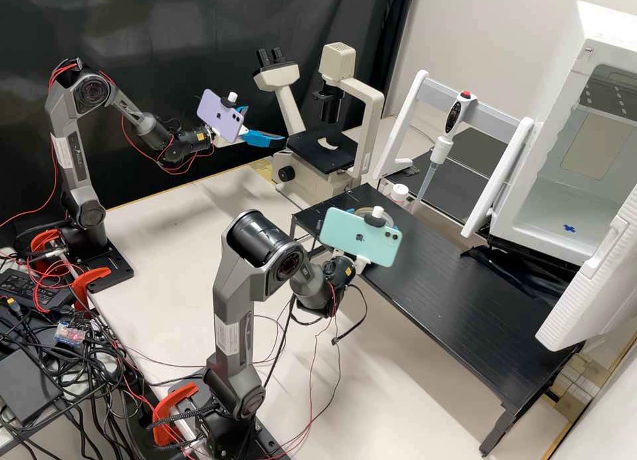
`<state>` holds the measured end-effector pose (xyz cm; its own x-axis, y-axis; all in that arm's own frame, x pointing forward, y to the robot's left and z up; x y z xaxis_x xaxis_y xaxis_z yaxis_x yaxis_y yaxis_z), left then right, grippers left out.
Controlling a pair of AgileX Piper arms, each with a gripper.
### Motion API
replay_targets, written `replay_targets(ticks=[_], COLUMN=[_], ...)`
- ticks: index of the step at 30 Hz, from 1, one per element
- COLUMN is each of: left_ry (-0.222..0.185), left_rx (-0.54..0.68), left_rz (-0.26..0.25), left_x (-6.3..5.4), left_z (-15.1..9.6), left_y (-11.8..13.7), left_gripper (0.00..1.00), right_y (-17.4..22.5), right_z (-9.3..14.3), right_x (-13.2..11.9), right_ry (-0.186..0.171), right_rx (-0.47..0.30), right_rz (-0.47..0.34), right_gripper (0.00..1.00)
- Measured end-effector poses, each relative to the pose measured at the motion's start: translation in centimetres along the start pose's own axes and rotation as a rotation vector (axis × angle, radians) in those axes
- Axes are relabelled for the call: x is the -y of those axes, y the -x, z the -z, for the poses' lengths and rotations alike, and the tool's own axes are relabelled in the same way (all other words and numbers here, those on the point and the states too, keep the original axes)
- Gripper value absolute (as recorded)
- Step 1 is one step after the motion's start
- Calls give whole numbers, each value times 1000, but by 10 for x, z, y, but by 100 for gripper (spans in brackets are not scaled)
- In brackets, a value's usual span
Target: Move the petri dish to the incubator
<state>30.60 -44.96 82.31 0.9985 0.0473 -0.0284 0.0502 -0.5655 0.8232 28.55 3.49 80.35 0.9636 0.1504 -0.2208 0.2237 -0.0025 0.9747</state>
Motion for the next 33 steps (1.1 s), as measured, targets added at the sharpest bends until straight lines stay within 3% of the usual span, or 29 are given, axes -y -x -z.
replay_targets(ticks=[6,17,25,33], left_ry=[0,0,0,0], left_rx=[0,0,0,0], left_rz=[0,0,0,0], left_x=[0,0,0,0], left_z=[0,0,0,0], left_y=[0,0,0,0], left_gripper=[100,100,100,100], right_y=[4,-9,-40,-73], right_z=[-25,-43,-62,-74], right_x=[-38,-105,-144,-180], right_ry=[-61,-42,-68,-67], right_rx=[99,132,244,323], right_rz=[-131,-302,-374,-431], right_gripper=[0,0,0,0])
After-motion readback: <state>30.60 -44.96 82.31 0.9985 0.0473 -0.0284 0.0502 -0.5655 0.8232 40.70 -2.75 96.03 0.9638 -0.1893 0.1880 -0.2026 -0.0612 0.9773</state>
